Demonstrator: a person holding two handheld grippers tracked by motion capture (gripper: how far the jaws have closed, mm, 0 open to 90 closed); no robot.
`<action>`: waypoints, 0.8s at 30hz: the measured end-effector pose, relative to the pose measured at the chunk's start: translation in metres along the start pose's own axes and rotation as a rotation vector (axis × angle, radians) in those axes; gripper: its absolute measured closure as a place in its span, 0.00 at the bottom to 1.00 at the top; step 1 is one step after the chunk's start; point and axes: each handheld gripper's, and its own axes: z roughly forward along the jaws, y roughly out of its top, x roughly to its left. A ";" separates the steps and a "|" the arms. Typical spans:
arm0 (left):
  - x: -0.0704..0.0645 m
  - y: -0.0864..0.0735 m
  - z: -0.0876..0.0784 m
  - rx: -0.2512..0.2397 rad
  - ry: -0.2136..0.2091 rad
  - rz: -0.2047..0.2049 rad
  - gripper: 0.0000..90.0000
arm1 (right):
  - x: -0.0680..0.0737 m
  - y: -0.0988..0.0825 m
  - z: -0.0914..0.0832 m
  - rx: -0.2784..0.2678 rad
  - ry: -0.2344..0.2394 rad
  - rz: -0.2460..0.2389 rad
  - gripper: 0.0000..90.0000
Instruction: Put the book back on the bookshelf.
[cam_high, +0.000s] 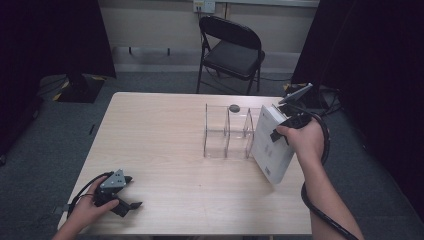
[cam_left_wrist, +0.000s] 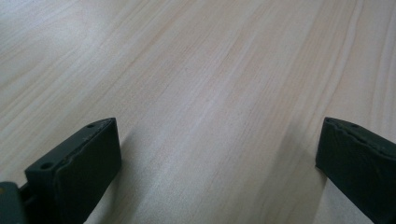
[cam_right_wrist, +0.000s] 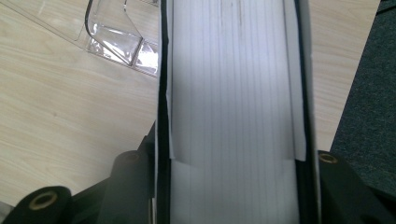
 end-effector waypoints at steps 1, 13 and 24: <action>0.000 0.000 0.000 0.000 0.000 0.000 0.00 | 0.000 0.001 0.001 0.002 -0.002 0.001 0.58; 0.000 0.000 0.000 0.000 -0.002 0.002 0.00 | 0.001 0.006 0.008 -0.005 -0.015 0.027 0.58; 0.000 0.000 0.000 0.001 -0.002 0.003 0.00 | 0.003 0.014 0.009 -0.009 -0.027 0.043 0.58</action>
